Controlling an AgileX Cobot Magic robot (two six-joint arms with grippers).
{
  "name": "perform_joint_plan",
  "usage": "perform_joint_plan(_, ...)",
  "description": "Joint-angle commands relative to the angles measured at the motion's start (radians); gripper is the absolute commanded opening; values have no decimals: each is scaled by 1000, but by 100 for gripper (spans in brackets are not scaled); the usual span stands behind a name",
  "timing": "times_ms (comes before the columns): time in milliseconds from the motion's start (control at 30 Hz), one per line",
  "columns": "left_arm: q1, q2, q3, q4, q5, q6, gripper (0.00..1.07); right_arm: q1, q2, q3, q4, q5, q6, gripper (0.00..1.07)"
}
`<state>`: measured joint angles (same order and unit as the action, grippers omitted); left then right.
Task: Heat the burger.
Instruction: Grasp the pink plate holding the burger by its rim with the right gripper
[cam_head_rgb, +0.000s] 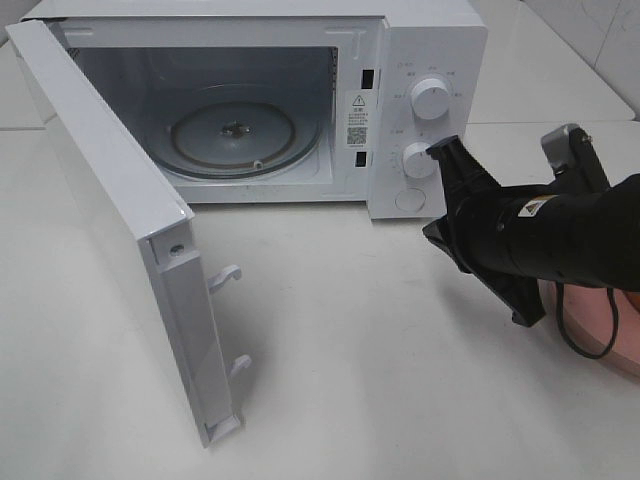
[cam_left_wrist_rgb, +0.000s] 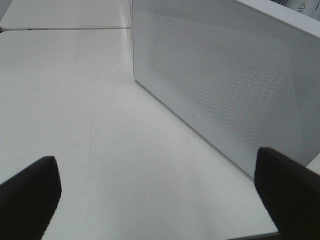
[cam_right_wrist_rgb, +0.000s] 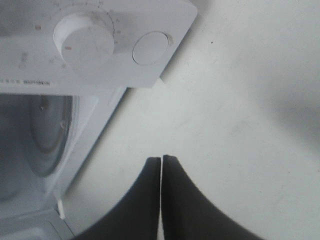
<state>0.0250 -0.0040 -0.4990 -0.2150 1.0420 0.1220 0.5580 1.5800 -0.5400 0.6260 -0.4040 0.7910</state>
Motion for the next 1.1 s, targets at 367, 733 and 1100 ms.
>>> perform_joint_plan(367,0,-22,2,-1,-7,1,103,-192,-87,-70,-121,530,-551,4)
perform_joint_plan(733,0,-22,2,-1,-7,1,103,-209,-87,-224,-461,892,-607,7)
perform_joint_plan(1100,0,-22,2,-1,-7,1,103,-209,-87,-315,-654,1128,-661,10)
